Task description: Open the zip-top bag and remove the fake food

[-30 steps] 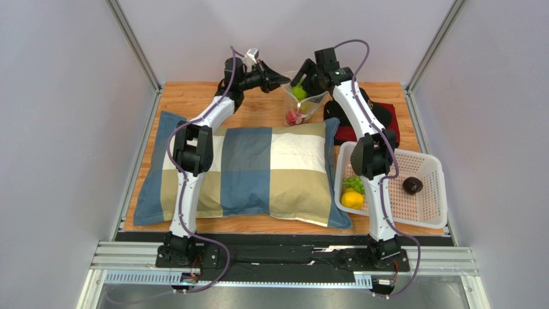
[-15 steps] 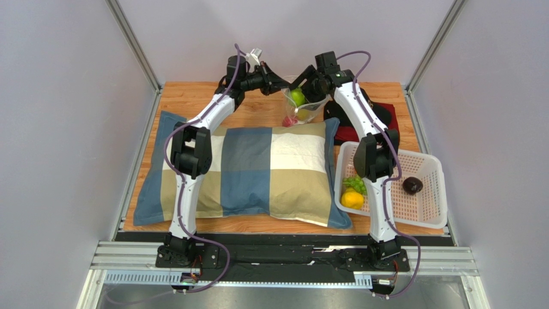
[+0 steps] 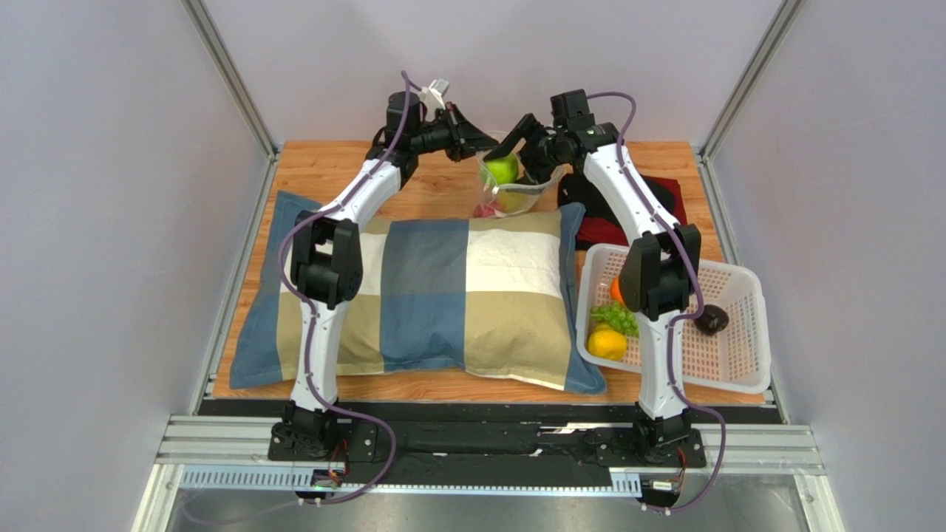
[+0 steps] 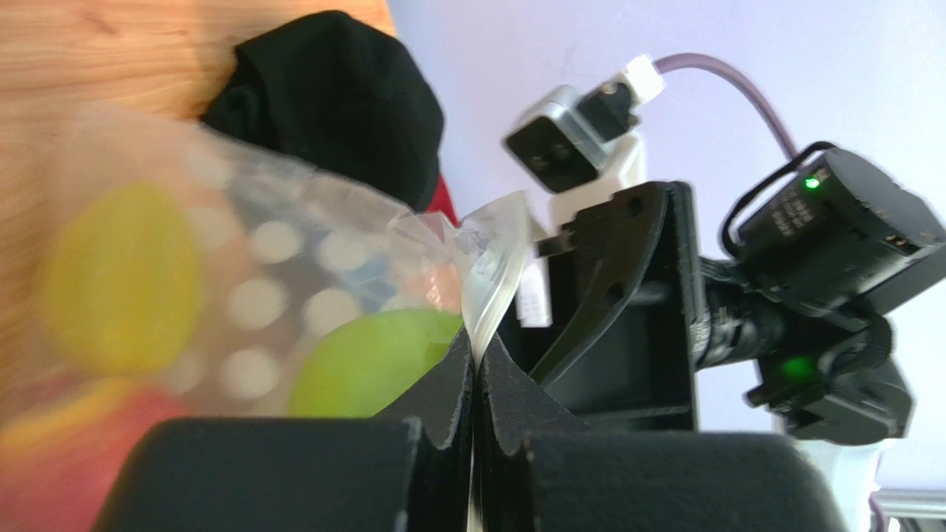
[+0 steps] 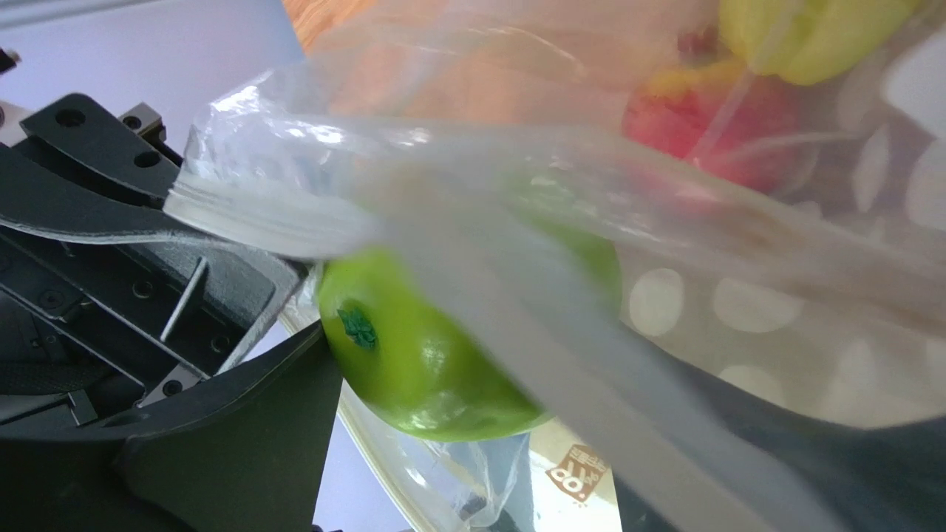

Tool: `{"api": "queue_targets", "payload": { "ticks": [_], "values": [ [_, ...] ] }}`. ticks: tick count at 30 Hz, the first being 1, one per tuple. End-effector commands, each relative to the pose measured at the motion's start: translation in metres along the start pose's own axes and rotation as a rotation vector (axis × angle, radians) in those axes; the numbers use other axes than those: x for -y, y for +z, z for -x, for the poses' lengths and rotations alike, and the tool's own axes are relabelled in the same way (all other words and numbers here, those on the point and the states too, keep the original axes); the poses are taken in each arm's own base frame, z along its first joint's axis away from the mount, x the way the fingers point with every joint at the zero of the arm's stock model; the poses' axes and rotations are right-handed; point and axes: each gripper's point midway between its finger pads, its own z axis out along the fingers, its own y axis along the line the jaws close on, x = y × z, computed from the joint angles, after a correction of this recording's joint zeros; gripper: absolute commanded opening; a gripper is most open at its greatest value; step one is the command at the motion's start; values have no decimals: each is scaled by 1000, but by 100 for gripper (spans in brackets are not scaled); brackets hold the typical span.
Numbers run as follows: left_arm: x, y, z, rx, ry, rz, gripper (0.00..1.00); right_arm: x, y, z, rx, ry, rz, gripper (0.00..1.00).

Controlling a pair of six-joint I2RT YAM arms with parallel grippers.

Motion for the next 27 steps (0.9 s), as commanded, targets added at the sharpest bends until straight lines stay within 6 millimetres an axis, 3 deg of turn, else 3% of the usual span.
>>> {"api": "queue_targets", "payload": {
  "ticks": [1, 4, 8, 11, 15, 16, 18, 19, 27],
  "values": [
    [65, 4, -17, -22, 29, -136, 0, -66, -17, -22, -47, -125, 232, 8],
    [68, -2, -17, -32, 61, -138, 0, -63, -7, -25, -89, -150, 233, 8],
    [55, -5, -15, -17, 46, -90, 0, -58, -15, -34, -88, -253, 216, 8],
    [41, -8, -14, -2, 17, -58, 0, -65, -35, -33, -34, -344, 215, 8],
    [29, -15, -6, 38, -11, -36, 0, -59, -51, -48, -70, -400, 195, 7],
    [28, -17, 1, 52, -13, -38, 0, -64, -63, -53, -57, -440, 203, 7],
    [25, -21, 7, 66, -13, -32, 0, -60, -67, -52, -8, -524, 176, 7],
    [24, -24, 12, 75, -6, -29, 0, -67, -79, -53, 23, -565, 195, 7],
    [19, -25, 17, 78, -19, -25, 0, -93, -108, -20, 261, -773, 191, 9]
  ]
}}
